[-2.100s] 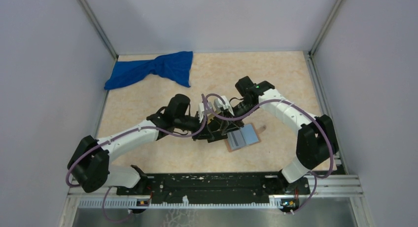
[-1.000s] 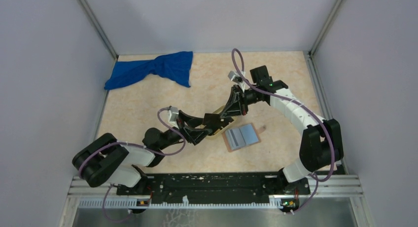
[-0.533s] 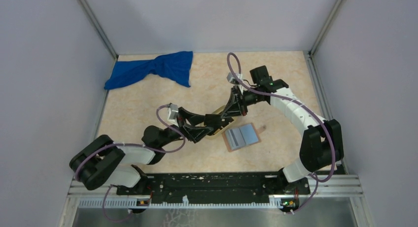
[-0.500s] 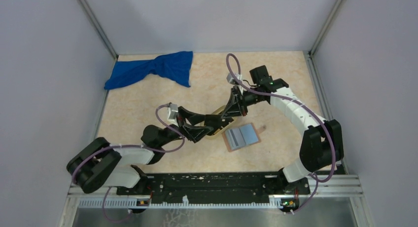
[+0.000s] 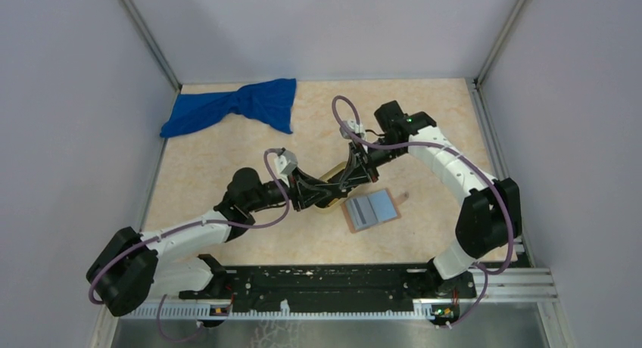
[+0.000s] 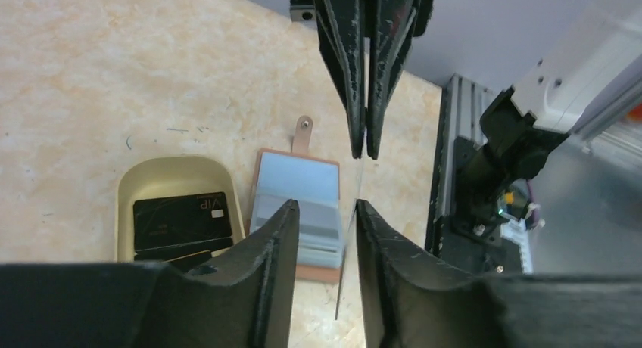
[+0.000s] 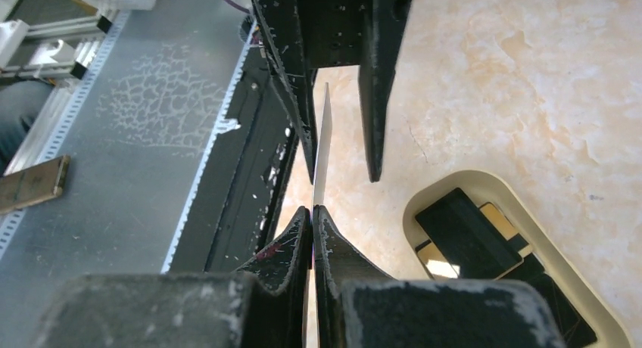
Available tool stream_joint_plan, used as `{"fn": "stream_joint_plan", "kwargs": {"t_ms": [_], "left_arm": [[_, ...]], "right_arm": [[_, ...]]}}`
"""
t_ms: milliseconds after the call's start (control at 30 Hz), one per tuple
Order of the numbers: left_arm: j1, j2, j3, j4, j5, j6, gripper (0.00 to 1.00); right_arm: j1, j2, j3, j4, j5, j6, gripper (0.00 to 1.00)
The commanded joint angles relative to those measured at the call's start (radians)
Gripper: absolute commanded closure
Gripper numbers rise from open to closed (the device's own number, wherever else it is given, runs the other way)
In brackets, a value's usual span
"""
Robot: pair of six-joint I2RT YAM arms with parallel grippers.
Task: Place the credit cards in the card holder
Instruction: Pick up the credit card from the storage box.
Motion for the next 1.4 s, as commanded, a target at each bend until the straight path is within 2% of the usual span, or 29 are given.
{"fn": "stream_joint_plan", "kwargs": {"t_ms": [0, 33, 67, 133, 200, 267, 333, 467, 533, 667, 700, 800, 867, 933, 1033, 1067, 1100, 1200, 1367], "left_arm": [[0.001, 0.017, 0.048, -0.087, 0.083, 0.062, 0.76], [0.002, 0.023, 0.051, -0.086, 0.095, 0.062, 0.92], [0.002, 0.024, 0.053, -0.081, 0.1, 0.058, 1.0], [0.002, 0.014, 0.039, -0.046, 0.079, 0.024, 1.0], [0.001, -0.012, -0.021, 0.069, 0.006, -0.059, 1.0], [0.001, -0.03, -0.111, 0.291, -0.09, -0.182, 1.0], [0.0, -0.023, -0.173, 0.45, -0.178, -0.281, 1.0], [-0.008, 0.056, -0.197, 0.632, -0.32, -0.421, 1.0], [-0.01, 0.108, -0.194, 0.741, -0.365, -0.458, 1.0], [-0.012, 0.221, -0.169, 0.933, -0.41, -0.538, 1.0], [-0.013, 0.246, -0.153, 0.957, -0.402, -0.555, 1.0], [-0.022, 0.313, -0.117, 1.012, -0.389, -0.593, 1.0], [-0.029, 0.334, -0.101, 1.013, -0.389, -0.605, 1.0], [-0.036, 0.344, -0.094, 1.013, -0.396, -0.607, 1.0], [-0.041, 0.34, -0.091, 1.014, -0.414, -0.606, 1.0], [-0.042, 0.337, -0.089, 1.013, -0.42, -0.605, 1.0], [-0.044, 0.335, -0.087, 1.014, -0.426, -0.605, 1.0], [-0.047, 0.34, -0.075, 1.014, -0.434, -0.612, 1.0], [-0.051, 0.329, -0.072, 1.014, -0.451, -0.609, 1.0]], "right_arm": [[0.015, 0.005, 0.04, -0.023, 0.004, -0.046, 1.0], [0.018, 0.006, 0.04, -0.024, 0.008, -0.044, 1.0], [0.019, 0.007, 0.04, -0.021, 0.009, -0.04, 1.0], [0.019, 0.005, 0.04, 0.004, 0.006, 0.006, 0.97], [-0.002, -0.007, 0.027, 0.128, -0.014, 0.162, 0.76], [-0.05, -0.046, -0.023, 0.279, -0.061, 0.323, 0.54], [-0.093, -0.114, -0.122, 0.55, -0.081, 0.576, 0.43], [-0.117, -0.257, -0.39, 1.229, -0.017, 1.106, 0.22], [-0.118, -0.278, -0.449, 1.438, 0.007, 1.287, 0.21], [-0.125, -0.242, -0.48, 1.588, 0.055, 1.471, 0.21], [-0.124, -0.231, -0.501, 1.674, 0.061, 1.553, 0.21], [-0.124, -0.198, -0.587, 2.078, 0.07, 1.86, 0.24], [-0.123, -0.178, -0.617, 2.24, 0.085, 1.983, 0.3], [-0.122, -0.175, -0.612, 2.198, 0.088, 1.956, 0.4], [-0.123, -0.207, -0.564, 1.835, 0.146, 1.711, 0.4], [-0.124, -0.213, -0.562, 1.775, 0.156, 1.662, 0.39], [-0.123, -0.213, -0.568, 1.788, 0.157, 1.671, 0.38], [-0.123, -0.178, -0.6, 1.988, 0.123, 1.821, 0.38], [-0.123, -0.178, -0.608, 2.006, 0.126, 1.827, 0.39]]}}
